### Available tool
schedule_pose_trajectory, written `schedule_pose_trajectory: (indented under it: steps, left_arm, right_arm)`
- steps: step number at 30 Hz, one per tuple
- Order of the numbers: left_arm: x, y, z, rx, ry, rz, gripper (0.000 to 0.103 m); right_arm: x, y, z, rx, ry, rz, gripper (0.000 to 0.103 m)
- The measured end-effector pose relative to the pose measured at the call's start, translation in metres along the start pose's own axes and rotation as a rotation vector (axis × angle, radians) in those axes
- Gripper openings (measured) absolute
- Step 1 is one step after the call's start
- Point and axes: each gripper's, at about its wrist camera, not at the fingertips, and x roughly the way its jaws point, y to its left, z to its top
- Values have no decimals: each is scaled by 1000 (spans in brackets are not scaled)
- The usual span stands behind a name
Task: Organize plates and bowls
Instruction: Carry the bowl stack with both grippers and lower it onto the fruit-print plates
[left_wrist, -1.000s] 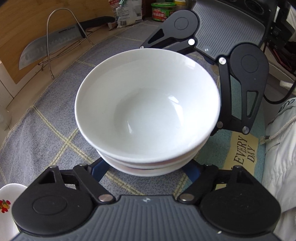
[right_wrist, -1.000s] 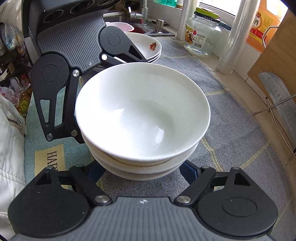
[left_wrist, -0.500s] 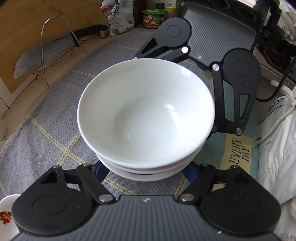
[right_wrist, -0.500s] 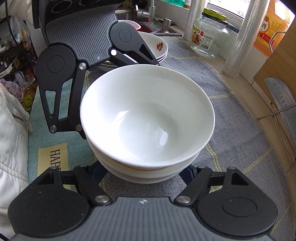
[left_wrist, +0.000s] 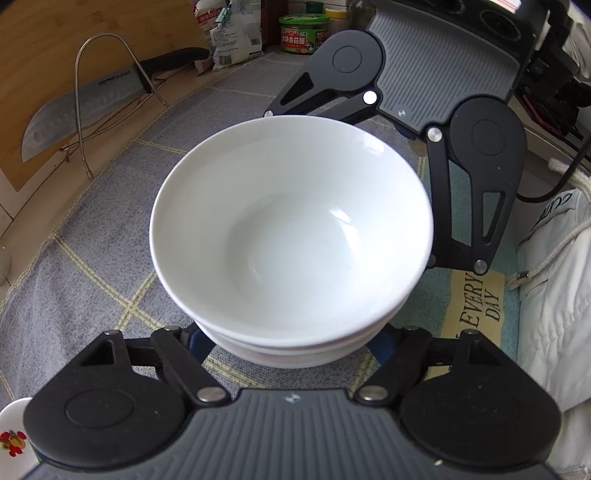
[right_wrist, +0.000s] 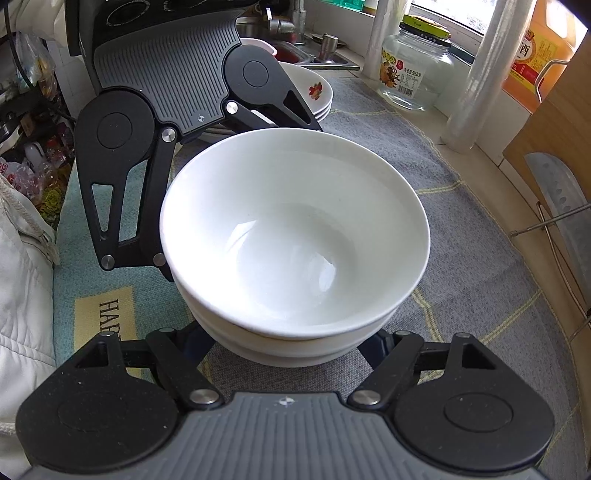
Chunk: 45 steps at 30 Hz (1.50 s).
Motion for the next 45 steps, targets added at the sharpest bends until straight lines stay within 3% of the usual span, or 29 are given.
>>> schedule_pose_trajectory:
  steps: [9,20,31,45]
  left_arm:
    - [-7,-10,3,4,9,25,81]
    - [-42,-16,-1,-35,17,63,81]
    - [-92,-1,-37,-108,2,163,81]
    - [-128,42,-89,-176,-6,243,81]
  right_arm:
    - [-3,5,3,-5,12,-16,83]
    - [-20,17,24,-42,9,-2,84]
    - [-17,38,79,-166,-21,0,83]
    - [23,46,154,-275,-36,13,84]
